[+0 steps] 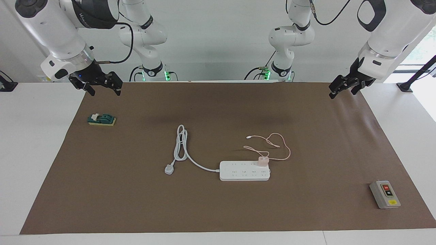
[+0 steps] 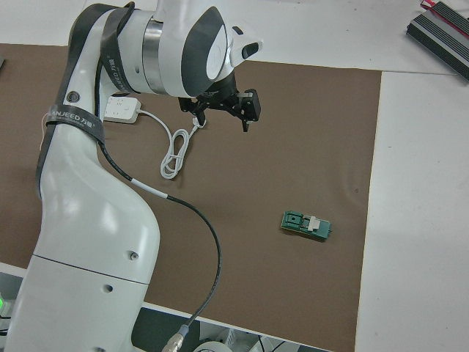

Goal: Plug charger into power strip

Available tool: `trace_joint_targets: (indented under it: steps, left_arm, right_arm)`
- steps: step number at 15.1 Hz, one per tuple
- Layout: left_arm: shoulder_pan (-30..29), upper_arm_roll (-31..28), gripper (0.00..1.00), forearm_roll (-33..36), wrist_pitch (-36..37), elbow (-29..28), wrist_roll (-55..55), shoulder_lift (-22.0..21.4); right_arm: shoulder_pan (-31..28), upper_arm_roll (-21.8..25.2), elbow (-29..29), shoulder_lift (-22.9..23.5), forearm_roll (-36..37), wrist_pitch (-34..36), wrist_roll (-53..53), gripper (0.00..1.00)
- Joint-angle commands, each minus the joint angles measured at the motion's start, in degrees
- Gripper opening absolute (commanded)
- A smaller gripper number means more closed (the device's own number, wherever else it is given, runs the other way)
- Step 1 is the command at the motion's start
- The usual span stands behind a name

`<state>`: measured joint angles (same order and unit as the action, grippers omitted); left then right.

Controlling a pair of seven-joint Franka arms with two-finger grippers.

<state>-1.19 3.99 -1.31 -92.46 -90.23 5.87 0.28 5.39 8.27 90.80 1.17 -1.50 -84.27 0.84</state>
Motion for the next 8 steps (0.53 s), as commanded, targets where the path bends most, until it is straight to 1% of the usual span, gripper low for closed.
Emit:
trace_joint_targets:
  steps: [1, 3, 6, 8]
  left_arm:
    - [0.1, 0.1, 1.00, 1.0, -2.6, -3.3, -3.0, -3.0]
    - [0.4, 0.1, 1.00, 1.2, -1.8, -3.2, -4.8, -3.1]
    - [0.7, 0.2, 1.00, 1.4, 0.5, -3.4, -4.7, -3.0]
    - [1.2, 0.2, 1.00, 2.8, 1.7, -3.5, -4.2, -3.1]
  right_arm:
    - [-0.5, -0.3, 0.1, -0.3, -0.3, 0.7, 0.3, 1.00]
    - [-0.4, -0.3, 0.1, -0.3, -0.3, 0.7, 0.3, 1.00]
    - [-0.5, -0.3, 0.1, -0.3, -0.3, 0.7, 0.3, 1.00]
    - [-0.5, -0.3, 0.1, -0.3, -0.3, 0.7, 0.3, 1.00]
